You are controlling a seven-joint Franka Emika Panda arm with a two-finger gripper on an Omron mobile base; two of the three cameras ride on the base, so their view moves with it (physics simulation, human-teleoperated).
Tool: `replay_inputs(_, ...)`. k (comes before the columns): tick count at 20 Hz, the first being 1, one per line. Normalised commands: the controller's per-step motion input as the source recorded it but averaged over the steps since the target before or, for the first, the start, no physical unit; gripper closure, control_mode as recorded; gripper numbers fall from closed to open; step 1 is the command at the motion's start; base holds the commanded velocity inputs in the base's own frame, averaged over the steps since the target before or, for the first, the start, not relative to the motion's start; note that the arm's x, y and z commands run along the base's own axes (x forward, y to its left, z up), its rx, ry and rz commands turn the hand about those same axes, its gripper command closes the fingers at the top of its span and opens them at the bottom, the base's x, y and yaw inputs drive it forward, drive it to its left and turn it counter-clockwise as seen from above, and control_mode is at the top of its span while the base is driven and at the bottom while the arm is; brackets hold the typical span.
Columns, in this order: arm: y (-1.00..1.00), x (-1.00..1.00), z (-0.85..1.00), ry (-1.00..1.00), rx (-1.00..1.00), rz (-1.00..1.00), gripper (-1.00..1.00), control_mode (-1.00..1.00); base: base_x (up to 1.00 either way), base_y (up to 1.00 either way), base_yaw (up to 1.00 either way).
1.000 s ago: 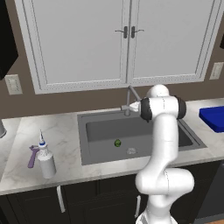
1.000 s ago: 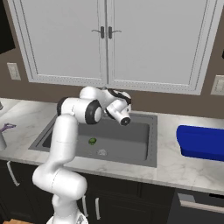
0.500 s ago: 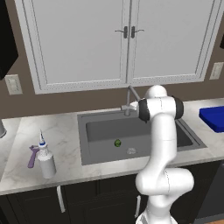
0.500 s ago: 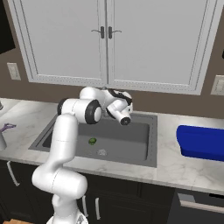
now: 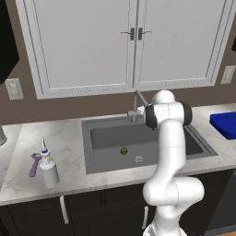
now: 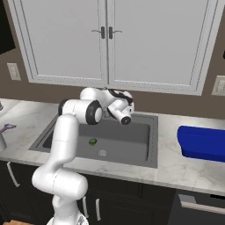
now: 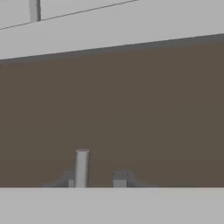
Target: Pick up all produce items and place them in the sink. Turn on the sink faucet to wash them. Then turn the sink off and put them in the tray.
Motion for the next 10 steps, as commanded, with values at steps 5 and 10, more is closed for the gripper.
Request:
replay_inputs(5,-0.6,0.07,-0.27,0.08,0.07,-0.01,1.0,-1.0,0.0,0.0,0.0)
replay_inputs(10,-0.68,0.08,-0.35,0.1,0.08,0.0,1.0,-1.0,0.0,0.0,0.0)
